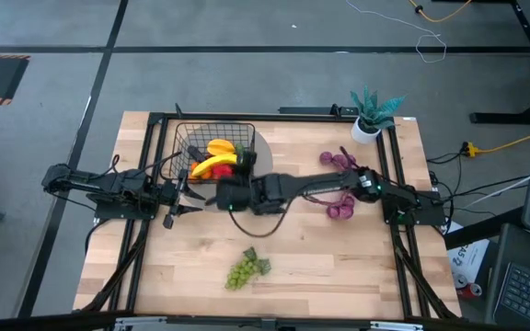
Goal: Build produce basket
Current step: Put the red chili pepper into the wire basket, then put the violet grapes into the wire basket
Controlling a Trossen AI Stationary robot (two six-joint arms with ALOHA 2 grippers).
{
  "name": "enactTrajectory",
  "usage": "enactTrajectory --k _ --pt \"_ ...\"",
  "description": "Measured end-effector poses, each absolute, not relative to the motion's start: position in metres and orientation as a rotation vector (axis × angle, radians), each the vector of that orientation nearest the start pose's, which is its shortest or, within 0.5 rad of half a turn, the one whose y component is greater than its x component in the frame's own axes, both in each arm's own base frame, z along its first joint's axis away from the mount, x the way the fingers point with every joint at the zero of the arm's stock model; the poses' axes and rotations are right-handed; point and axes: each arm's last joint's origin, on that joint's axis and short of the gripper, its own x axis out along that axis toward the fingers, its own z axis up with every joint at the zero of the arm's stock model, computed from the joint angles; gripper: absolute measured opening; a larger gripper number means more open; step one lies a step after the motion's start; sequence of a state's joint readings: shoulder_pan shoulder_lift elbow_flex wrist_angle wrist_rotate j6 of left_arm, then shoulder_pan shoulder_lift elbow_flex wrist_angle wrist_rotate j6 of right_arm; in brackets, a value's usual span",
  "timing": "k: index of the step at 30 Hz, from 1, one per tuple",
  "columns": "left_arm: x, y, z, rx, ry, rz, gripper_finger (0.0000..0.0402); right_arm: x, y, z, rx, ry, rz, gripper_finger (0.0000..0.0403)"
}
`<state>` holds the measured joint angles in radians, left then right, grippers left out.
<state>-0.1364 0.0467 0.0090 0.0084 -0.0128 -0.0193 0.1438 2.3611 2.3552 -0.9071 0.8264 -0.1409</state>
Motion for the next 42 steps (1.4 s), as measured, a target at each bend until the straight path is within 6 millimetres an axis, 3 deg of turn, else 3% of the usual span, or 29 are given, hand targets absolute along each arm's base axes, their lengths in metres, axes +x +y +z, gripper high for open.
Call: enactTrajectory --k 4,10,16,23,33,39,42 --pt "0.099 -0.013 0.164 -0.017 0.031 -0.124 0.0147 0.512 0.021 0.282 -0.513 0.839 -0.568 0.0109" --pt "0.099 -0.013 0.164 -0.017 0.03 -0.124 0.0147 0.518 -0.024 0.282 -0.281 0.795 -0.457 0.0111" --pt "0.099 -0.013 0.164 -0.014 0.03 -0.124 0.0147 0.519 -0.048 0.282 -0.19 0.788 -0.372 0.0129" --pt "0.099 -0.013 0.164 -0.014 0.031 -0.124 0.0147 0.518 -0.058 0.281 -0.244 0.804 -0.355 0.0151" --pt "0.099 -0.013 0.164 -0.014 0.03 -0.124 0.0147 0.518 -0.059 0.282 -0.173 0.785 -0.407 0.0264" --pt "0.099 -0.013 0.164 -0.015 0.03 -0.123 0.0147 0.5 -0.059 0.283 -0.143 0.914 -0.512 0.0274" --pt "0.099 -0.013 0.164 -0.015 0.03 -0.123 0.0147 0.487 -0.058 0.296 -0.13 0.955 -0.521 0.0274"
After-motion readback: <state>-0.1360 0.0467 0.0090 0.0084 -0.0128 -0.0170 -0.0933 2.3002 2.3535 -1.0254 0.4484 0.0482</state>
